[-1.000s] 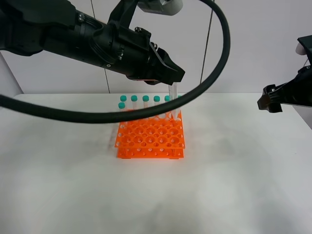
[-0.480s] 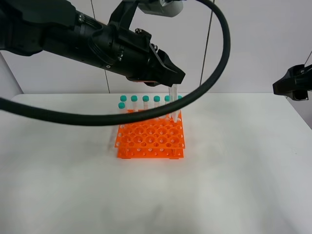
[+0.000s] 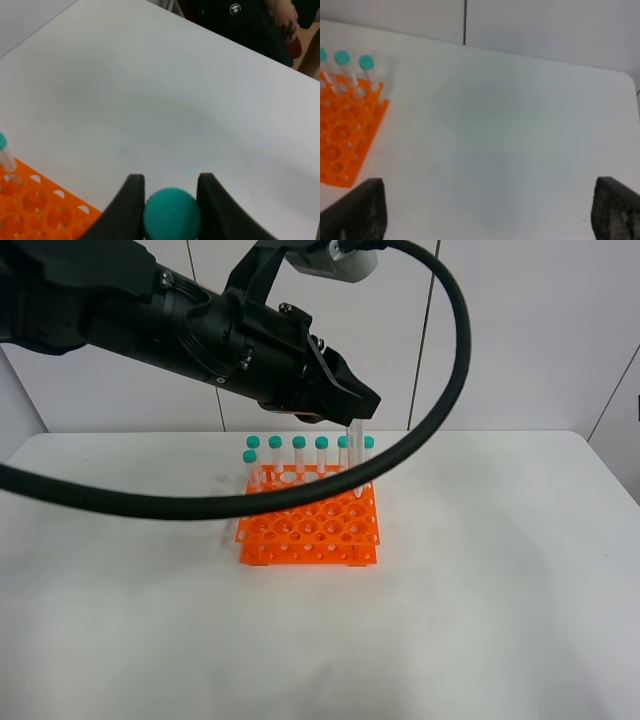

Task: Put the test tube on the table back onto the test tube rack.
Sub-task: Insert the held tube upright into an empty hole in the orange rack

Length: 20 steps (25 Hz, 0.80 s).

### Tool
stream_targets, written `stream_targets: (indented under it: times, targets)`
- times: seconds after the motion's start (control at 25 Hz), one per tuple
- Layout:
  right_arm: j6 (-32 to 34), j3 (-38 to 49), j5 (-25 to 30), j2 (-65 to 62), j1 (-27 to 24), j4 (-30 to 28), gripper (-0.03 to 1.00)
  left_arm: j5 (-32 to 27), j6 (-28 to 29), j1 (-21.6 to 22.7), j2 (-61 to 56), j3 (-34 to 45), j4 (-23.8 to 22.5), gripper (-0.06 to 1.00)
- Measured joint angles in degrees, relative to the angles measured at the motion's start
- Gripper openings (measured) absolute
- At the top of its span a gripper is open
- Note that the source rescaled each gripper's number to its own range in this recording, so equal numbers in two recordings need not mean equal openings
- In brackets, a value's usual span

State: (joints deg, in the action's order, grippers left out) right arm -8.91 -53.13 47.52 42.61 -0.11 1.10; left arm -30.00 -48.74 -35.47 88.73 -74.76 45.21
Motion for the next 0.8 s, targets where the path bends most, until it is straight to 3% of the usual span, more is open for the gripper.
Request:
stream_targets:
  times: [0.56,0.8]
  targets:
    - [2.6,0.4,11.9,-17.8,0.0,-2.1,0.86,0.0,-0.6,0.0,0.0,0.0,0.0,0.0]
    - [4.0,7.3,13.5,-24.2,0.0,-2.1,0.86,0.0,-0.7,0.0,0.0,0.0,0.0,0.0]
